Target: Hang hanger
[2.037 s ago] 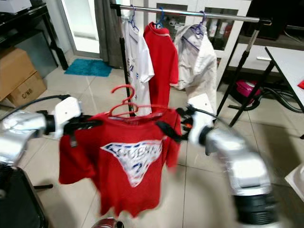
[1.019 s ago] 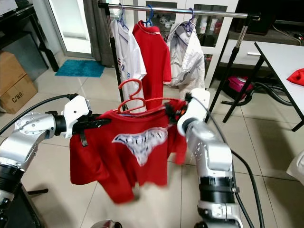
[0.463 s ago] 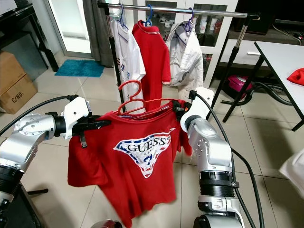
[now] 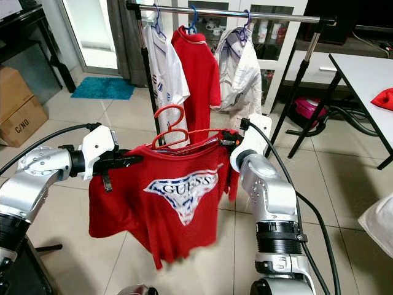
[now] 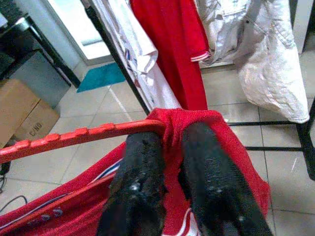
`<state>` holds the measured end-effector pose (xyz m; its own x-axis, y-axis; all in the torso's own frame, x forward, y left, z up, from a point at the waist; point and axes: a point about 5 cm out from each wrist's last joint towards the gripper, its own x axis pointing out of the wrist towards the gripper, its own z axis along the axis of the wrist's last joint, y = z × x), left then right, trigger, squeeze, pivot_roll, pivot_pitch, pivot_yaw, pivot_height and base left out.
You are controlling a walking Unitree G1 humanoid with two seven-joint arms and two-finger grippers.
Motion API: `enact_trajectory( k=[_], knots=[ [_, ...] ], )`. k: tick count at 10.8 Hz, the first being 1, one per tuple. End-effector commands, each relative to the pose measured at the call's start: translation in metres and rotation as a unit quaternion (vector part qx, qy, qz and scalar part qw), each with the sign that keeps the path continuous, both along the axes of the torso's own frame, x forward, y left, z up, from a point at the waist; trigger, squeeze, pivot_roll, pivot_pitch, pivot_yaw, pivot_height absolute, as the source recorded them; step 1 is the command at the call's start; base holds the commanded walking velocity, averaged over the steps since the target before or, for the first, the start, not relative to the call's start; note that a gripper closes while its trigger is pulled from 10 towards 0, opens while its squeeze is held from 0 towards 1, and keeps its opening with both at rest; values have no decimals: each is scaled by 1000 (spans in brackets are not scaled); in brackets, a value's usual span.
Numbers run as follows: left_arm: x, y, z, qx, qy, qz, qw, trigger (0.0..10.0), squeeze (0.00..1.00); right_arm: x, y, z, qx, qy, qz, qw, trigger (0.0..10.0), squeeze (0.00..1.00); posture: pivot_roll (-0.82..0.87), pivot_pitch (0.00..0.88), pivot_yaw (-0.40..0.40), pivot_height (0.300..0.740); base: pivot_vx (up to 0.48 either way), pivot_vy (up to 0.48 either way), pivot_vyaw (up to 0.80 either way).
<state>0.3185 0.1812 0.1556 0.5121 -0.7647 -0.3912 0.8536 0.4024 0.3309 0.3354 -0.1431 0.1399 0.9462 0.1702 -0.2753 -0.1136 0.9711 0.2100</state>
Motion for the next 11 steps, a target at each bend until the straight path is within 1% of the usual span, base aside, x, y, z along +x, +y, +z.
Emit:
enact_trajectory(
  k=[1,2,3,4,6,7,8,9,10,11],
  knots=[
    [4,2,11,11,-22,1,1000,0,0,2,-2,3,-8,-7,1,1000,0,0,65,6,36,740,0,0,0],
    [6,7,11,26,-27,12,999,0,0,0,-2,4,-15,-13,17,1000,0,0,66,6,36,740,0,0,0],
    [9,15,11,51,-34,28,998,0,0,-4,-3,7,-44,-35,74,996,0,0,66,7,36,740,0,0,0],
    [10,19,11,63,-34,31,997,0,0,-5,-10,12,-60,-46,96,993,0,0,67,7,36,740,0,0,0],
    [9,22,10,72,-32,33,996,0,0,-6,-22,19,-77,-58,121,988,0,0,69,9,37,740,0,0,0],
    [9,24,8,79,-30,35,996,0,0,-5,-27,23,-72,-63,127,987,0,0,70,9,37,740,0,0,0],
    [10,24,8,79,-31,37,996,0,0,-7,-26,20,-97,-57,151,982,0,0,70,8,36,740,0,0,0],
    [11,23,8,77,-32,36,996,0,0,-9,-21,16,-90,-54,163,981,0,0,72,6,34,740,0,0,0],
    [11,22,9,69,-31,32,997,0,0,-12,-12,16,-67,-59,199,976,0,0,75,2,33,740,0,0,0],
    [10,20,12,53,-30,30,998,0,0,-16,-9,14,-48,-56,227,971,0,0,78,1,32,740,0,0,0]
  ],
)
